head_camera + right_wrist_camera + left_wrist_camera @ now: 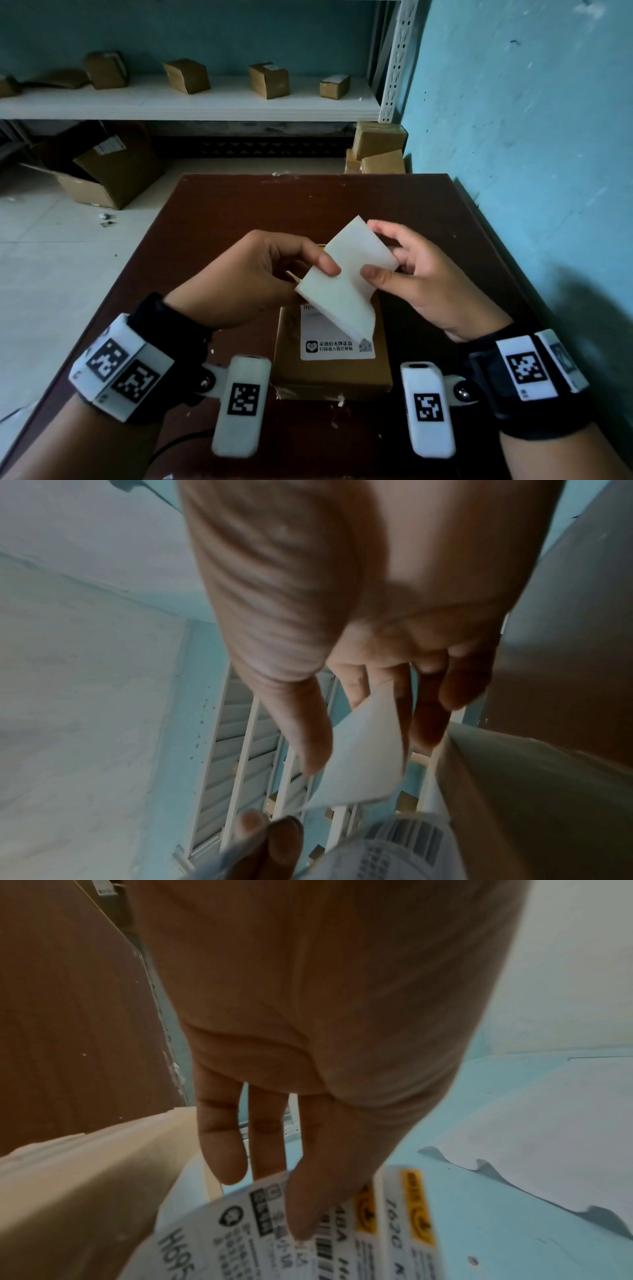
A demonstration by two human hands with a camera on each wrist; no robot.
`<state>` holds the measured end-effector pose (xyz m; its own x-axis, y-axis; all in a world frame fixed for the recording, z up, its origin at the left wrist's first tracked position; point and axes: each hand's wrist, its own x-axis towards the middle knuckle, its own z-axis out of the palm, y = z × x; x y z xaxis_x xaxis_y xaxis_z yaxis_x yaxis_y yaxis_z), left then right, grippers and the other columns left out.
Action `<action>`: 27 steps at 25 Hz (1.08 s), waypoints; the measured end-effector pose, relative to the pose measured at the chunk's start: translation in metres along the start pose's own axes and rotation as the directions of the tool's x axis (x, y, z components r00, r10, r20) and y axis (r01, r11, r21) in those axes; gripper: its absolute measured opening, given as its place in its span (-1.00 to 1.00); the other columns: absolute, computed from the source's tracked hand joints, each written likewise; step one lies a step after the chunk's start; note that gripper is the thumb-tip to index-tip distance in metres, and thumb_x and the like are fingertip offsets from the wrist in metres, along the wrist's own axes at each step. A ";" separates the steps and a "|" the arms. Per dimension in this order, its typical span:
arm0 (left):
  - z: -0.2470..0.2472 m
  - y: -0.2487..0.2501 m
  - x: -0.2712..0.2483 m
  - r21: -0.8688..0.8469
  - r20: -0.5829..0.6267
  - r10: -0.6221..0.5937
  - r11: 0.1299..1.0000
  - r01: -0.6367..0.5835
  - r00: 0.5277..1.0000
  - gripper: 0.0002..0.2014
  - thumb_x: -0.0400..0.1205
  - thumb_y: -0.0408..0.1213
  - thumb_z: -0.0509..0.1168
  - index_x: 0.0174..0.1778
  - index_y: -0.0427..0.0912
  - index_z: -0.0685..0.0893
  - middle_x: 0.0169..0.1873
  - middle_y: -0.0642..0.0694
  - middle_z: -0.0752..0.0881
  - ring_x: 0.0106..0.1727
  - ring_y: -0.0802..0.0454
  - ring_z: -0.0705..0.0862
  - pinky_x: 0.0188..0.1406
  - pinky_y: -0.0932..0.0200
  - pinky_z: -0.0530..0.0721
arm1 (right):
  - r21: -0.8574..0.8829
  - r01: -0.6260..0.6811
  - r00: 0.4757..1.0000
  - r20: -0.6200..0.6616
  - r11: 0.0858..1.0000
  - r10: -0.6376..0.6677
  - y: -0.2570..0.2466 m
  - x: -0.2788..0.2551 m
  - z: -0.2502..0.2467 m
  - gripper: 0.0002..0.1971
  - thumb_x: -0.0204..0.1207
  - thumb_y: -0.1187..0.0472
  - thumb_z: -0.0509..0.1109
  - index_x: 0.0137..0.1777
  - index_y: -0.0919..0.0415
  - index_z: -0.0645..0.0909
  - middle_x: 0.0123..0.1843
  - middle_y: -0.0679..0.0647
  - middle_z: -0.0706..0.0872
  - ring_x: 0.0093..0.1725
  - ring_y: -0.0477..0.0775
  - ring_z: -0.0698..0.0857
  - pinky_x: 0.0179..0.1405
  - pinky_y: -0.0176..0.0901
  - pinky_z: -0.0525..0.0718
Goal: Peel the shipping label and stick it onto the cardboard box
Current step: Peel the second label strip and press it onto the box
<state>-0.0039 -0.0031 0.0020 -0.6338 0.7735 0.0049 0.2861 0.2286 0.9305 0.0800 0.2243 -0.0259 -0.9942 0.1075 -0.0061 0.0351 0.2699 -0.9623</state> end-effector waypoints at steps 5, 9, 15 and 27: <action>0.000 -0.002 0.002 0.046 -0.004 -0.033 0.998 0.033 0.999 -0.26 0.50 -0.48 0.53 0.53 0.10 0.41 -0.01 -0.10 0.86 0.08 0.02 0.83 0.15 -0.12 0.77 | 0.081 0.000 0.999 -0.034 0.997 0.003 0.000 -0.001 -0.001 -0.66 0.52 0.38 0.50 0.26 0.12 0.66 0.06 0.03 0.88 0.06 0.04 0.85 -0.02 -0.04 0.80; -0.001 -0.001 0.000 0.229 0.071 -0.135 0.967 0.115 0.988 -0.42 0.54 -0.30 0.53 0.43 0.20 0.54 -0.10 0.08 0.88 -0.04 0.23 0.83 -0.01 0.23 0.73 | 0.140 0.028 0.998 -0.064 0.990 -0.019 -0.003 -0.003 -0.006 -0.77 0.55 0.42 0.45 0.13 0.14 0.72 0.01 0.08 0.86 -0.02 0.03 0.81 -0.12 -0.06 0.77; 0.000 -0.003 0.002 0.378 0.066 -0.146 0.919 0.111 0.987 -0.90 0.55 -0.22 0.52 -0.11 0.11 0.84 -0.19 0.20 0.84 -0.15 0.30 0.79 -0.13 0.25 0.75 | 0.017 0.000 0.999 0.048 1.000 0.000 -0.001 -0.004 -0.006 -0.75 0.58 0.41 0.41 0.15 0.09 0.73 0.03 0.06 0.84 0.00 0.07 0.79 -0.11 -0.02 0.72; 0.000 -0.014 0.006 0.587 -0.103 -0.143 0.790 0.176 0.984 -0.70 0.59 0.13 0.36 0.25 0.27 0.69 0.09 0.28 0.53 0.03 0.34 0.56 -0.07 0.38 0.47 | -0.344 0.105 0.993 0.092 0.933 -0.078 -0.005 -0.004 0.003 -0.74 0.50 0.30 0.50 0.14 0.02 0.74 0.14 -0.21 0.67 0.11 -0.27 0.69 0.07 -0.36 0.69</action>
<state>-0.0119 -0.0019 -0.0106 -0.7388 0.6678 -0.0909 0.5362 0.6641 0.5210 0.0839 0.2199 -0.0215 -0.9990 -0.0027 0.0435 -0.0366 0.5922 -0.8050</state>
